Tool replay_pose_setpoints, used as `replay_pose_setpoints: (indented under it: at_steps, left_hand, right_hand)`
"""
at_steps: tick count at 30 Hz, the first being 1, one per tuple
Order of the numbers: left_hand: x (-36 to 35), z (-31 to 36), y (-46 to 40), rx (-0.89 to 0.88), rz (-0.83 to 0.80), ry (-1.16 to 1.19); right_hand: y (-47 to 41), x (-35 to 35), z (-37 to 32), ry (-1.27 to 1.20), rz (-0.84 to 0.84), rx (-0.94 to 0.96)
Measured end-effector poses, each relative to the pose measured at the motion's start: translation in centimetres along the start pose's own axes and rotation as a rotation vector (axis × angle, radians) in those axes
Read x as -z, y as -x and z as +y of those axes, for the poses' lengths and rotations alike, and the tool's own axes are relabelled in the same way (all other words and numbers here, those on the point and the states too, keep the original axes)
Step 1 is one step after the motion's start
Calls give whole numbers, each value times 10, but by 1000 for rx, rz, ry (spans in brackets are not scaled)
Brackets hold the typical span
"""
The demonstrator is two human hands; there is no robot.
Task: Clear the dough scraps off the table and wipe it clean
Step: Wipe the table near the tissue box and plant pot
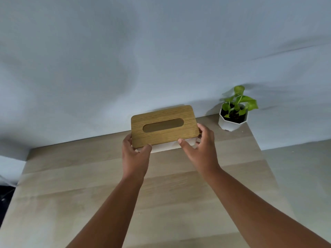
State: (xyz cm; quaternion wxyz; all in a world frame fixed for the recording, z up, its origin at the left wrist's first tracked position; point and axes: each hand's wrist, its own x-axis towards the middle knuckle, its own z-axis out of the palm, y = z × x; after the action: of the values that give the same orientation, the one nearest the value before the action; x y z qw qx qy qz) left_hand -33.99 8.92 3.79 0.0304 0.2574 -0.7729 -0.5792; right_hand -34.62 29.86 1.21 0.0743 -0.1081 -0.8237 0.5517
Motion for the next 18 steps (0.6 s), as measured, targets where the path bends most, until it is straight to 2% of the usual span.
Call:
replay_pose_setpoints:
  at_steps: [8, 18]
  left_hand:
    - [71, -20, -7, 31, 105, 3]
    - [164, -42, -45, 9, 112, -12]
  right_hand:
    - [36, -67, -30, 15, -61, 31]
    - [70, -156, -71, 7, -99, 18]
